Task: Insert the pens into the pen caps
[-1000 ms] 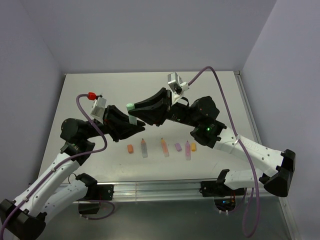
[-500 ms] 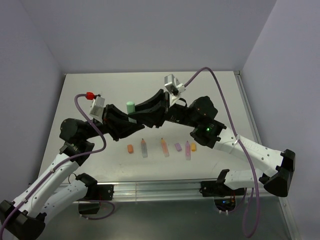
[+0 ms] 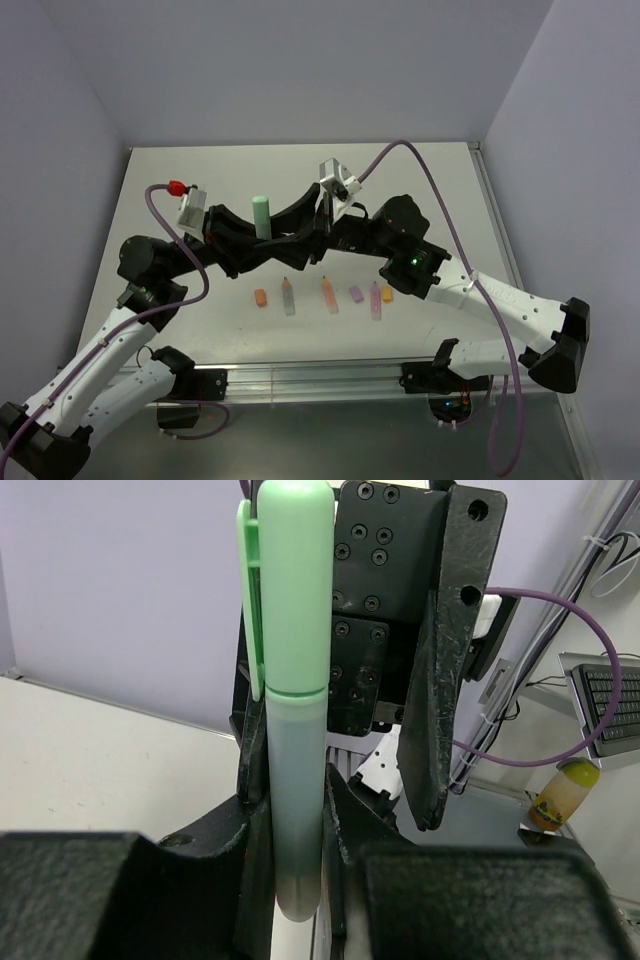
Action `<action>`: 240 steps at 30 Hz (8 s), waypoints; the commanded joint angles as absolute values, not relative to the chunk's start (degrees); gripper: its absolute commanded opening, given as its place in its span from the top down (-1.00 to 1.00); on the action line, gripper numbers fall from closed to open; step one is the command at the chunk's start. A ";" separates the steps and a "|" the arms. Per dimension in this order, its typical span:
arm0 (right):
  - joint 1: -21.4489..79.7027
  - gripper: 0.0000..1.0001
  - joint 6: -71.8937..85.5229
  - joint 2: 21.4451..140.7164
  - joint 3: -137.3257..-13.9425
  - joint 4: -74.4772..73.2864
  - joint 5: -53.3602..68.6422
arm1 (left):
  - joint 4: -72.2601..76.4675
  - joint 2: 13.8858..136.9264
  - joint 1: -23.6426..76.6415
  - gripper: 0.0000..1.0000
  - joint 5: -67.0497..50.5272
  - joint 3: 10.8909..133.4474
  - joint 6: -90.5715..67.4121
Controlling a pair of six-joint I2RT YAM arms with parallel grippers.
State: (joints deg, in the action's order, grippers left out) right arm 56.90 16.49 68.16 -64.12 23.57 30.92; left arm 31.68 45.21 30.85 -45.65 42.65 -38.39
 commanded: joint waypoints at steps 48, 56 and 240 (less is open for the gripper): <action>38.67 -0.55 29.97 55.90 -60.20 18.63 29.79 | 38.23 53.44 44.12 0.99 -36.21 41.92 -40.16; 38.58 -0.56 30.15 56.86 -60.56 19.42 31.72 | 40.60 55.72 44.21 0.99 -38.67 41.75 -42.27; 29.96 0.11 21.88 100.84 -86.95 -27.16 -3.69 | -14.07 51.50 28.13 -0.51 9.23 47.83 -43.15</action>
State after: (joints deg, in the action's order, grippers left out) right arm 26.94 20.58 106.89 -93.60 -30.30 -0.54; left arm -14.68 52.31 28.47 5.17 50.48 -39.22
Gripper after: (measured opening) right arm 0.444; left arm 0.755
